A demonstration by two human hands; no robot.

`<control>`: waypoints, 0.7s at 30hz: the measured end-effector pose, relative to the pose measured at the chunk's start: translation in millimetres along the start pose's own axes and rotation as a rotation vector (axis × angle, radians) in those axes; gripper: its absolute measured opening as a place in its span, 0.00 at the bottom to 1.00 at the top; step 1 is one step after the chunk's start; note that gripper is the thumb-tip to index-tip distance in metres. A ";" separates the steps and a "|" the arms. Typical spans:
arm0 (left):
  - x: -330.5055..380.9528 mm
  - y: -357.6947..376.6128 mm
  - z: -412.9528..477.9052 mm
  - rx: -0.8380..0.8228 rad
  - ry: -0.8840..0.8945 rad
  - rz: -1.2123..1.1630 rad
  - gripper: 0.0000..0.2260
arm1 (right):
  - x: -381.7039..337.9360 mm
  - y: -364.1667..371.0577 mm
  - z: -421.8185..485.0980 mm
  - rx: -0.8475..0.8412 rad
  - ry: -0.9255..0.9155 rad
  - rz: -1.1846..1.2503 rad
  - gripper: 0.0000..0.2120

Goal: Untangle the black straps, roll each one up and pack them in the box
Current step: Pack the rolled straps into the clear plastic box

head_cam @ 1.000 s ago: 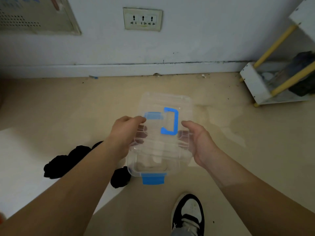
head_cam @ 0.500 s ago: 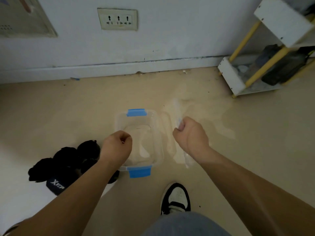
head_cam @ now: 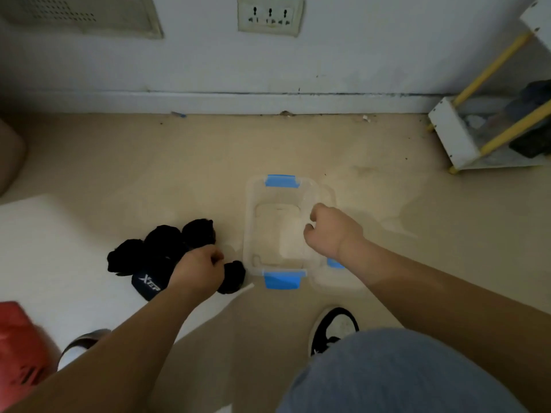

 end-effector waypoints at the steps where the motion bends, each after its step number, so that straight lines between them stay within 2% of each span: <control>1: -4.4 -0.5 -3.8 0.001 -0.009 -0.021 0.08 | -20.3 -4.2 -4.4 0.011 -0.080 0.015 0.15; 4: -19.6 -1.9 -14.2 0.021 -0.032 -0.053 0.08 | -86.0 4.0 -28.2 -0.005 -0.371 0.051 0.13; 7: -34.7 -8.2 -21.4 0.044 -0.051 -0.049 0.10 | -142.5 40.9 -48.9 -0.056 -0.638 -0.041 0.14; 10: -51.0 -23.7 -23.1 0.093 -0.053 -0.071 0.09 | -177.6 81.0 -57.4 -0.097 -0.822 -0.255 0.25; 13: -63.4 -47.6 -17.0 0.199 -0.030 -0.059 0.06 | -184.6 117.7 -50.4 -0.134 -0.905 -0.662 0.35; 15: -67.2 -59.8 -9.2 0.272 0.009 -0.018 0.07 | -184.2 132.1 -45.8 -0.145 -0.921 -0.847 0.31; 17: -64.4 -65.4 1.3 0.309 0.112 0.045 0.08 | -185.5 140.3 -41.0 -0.123 -0.931 -0.922 0.25; 19: -56.1 -56.0 11.8 0.208 0.216 0.182 0.14 | -188.2 143.7 -36.3 -0.095 -0.933 -0.915 0.26; 21: -48.5 -39.2 18.8 0.054 0.248 0.335 0.21 | -191.8 141.8 -32.7 -0.053 -0.922 -0.784 0.25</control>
Point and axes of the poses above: each hand's wrist, its own z-axis towards the middle knuckle, its own y-axis out of the palm, x = y × z, the point moved 7 cm from there along z, towards the middle knuckle, and after that the axes turned 7 degrees about -z, right-handed, at the moved point
